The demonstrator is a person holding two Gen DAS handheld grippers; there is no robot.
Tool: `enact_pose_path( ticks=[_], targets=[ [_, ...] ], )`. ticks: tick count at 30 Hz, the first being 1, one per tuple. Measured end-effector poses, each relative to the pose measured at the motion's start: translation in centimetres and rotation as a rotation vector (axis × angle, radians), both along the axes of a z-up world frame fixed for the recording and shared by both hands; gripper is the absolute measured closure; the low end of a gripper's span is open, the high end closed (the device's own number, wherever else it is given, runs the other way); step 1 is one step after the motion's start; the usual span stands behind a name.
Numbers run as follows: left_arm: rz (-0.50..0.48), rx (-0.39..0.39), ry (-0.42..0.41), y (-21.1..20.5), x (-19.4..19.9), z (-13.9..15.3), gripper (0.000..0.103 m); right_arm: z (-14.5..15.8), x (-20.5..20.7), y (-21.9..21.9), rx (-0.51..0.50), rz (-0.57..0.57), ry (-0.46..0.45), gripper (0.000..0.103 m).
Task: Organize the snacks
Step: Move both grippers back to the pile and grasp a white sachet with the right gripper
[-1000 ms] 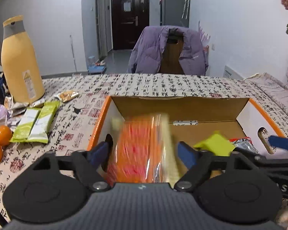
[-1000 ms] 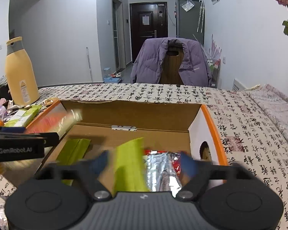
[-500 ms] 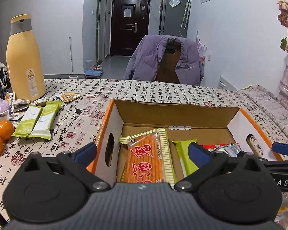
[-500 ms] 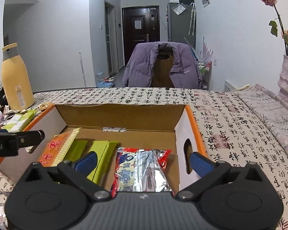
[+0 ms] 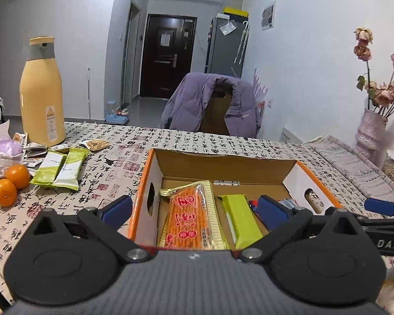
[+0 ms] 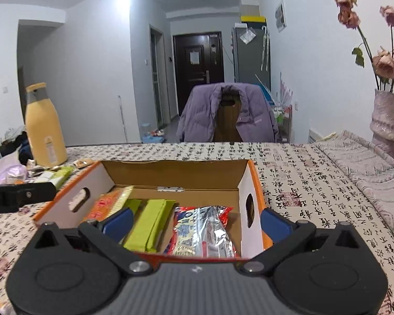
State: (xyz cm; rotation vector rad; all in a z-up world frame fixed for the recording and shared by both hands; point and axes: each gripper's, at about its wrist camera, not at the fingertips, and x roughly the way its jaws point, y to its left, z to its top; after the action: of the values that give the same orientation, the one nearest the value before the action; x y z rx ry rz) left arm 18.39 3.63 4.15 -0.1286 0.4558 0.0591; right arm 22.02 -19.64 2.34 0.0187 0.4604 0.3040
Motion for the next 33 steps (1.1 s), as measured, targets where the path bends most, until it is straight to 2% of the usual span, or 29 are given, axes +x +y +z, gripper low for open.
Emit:
enact_pose_path(
  ticks=[11,21,28,30,33],
  targets=[
    [-0.008,-0.011,-0.035,0.4,-6.2,-1.2,0.000,-0.6,-6.7,-1.3,-0.003,0.042,-0.042,0.000],
    [-0.035,0.021,0.015,0.0,-10.6,-3.8,0.000,-3.3,-11.0,-2.4,-0.002,0.061,0.002,0.000],
    [-0.045,-0.001,0.070,0.7,-12.6,-5.9,0.000,-5.7,-13.5,-2.5,-0.035,0.080,0.054,0.000],
    [-0.048,-0.004,0.085,0.7,-12.9,-6.3,0.000,-6.2,-13.7,-2.6,-0.038,0.074,0.072,0.003],
    [-0.047,-0.006,0.093,0.9,-13.1,-6.7,0.000,-6.6,-13.6,-2.4,-0.031,0.072,0.088,0.013]
  ],
)
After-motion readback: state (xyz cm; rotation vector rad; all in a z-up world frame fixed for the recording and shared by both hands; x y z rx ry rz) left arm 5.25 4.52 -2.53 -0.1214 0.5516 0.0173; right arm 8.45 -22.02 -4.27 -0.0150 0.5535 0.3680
